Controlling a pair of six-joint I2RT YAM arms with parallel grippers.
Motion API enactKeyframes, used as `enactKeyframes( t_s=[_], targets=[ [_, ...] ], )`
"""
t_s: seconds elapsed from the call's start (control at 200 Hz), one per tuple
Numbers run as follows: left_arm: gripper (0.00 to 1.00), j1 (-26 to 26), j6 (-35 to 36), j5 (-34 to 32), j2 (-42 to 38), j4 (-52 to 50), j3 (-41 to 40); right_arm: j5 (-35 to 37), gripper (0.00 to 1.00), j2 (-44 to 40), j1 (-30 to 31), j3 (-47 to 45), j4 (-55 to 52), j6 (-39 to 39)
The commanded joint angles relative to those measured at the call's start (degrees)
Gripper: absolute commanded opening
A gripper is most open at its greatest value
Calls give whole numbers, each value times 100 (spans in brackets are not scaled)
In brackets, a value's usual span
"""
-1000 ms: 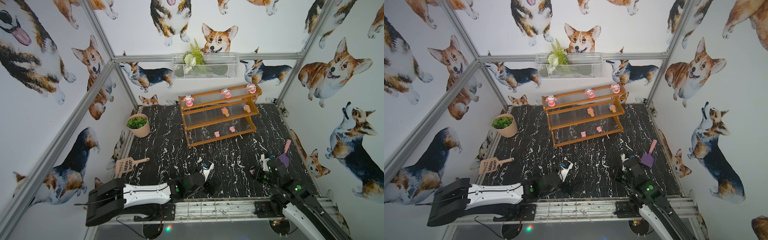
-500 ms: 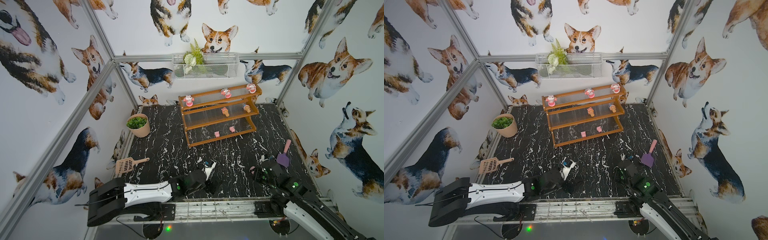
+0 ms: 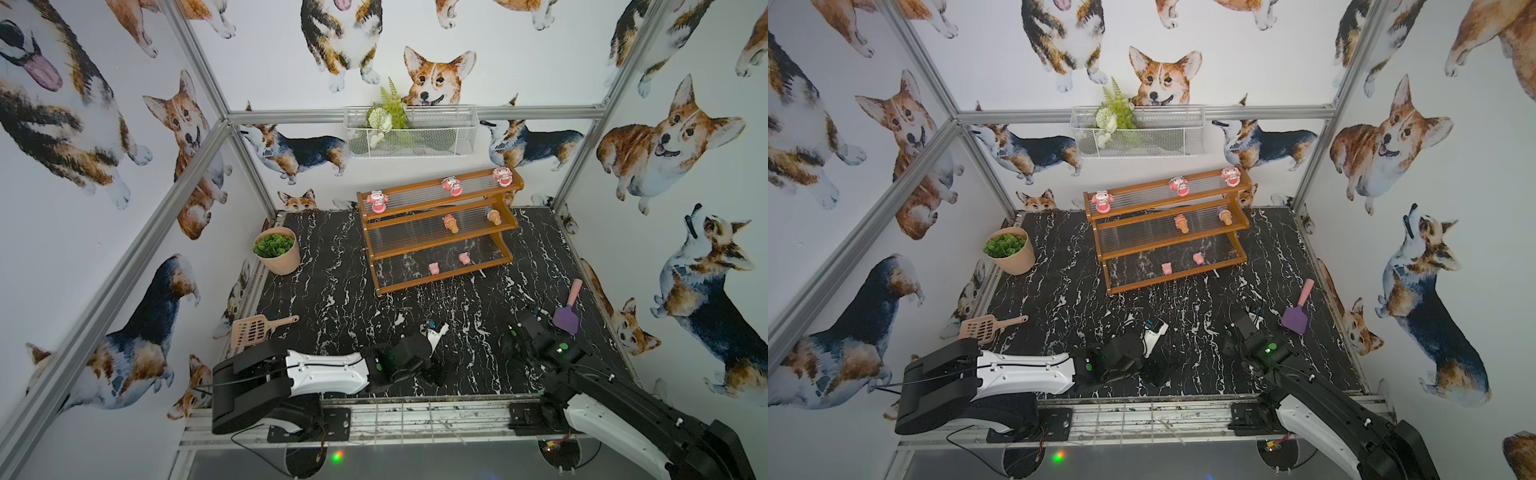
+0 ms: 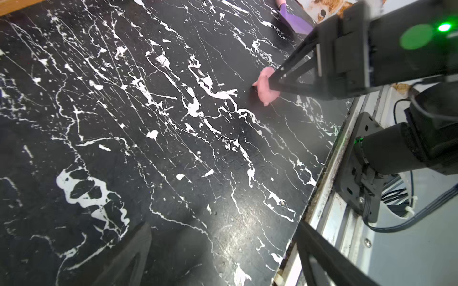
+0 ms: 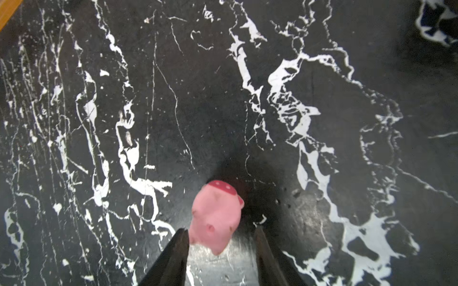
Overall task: Organize plastic toys on shelves
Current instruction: Move the plastic toy to the center of the board.
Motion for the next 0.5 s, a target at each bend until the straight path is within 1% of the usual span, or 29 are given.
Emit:
enactKeyframes(
  t_s=[0.0, 0.06, 0.29, 0.32, 0.34, 0.425, 0.496],
  targets=[
    [94, 3, -154, -75, -171, -14, -100, -423, 47, 315, -370, -79, 821, -304],
    [94, 2, -186, -144, -317, -85, -177, -479, 47, 463, -546, -85, 883, -395],
    [94, 12, -207, -438, -916, -375, -396, -605, 41, 617, -554, -110, 1059, -585],
    [95, 1, -208, -471, -989, -431, -414, -658, 39, 611, -550, -118, 1095, -614],
    [95, 7, -208, -488, -1035, -451, -430, -732, 36, 604, -545, -138, 1175, -672],
    [94, 9, -215, -580, -1242, -505, -520, -853, 34, 585, -548, -152, 1228, -730],
    [95, 3, -253, -662, -1449, -511, -648, -1110, 31, 558, -542, -195, 1400, -806]
  ],
)
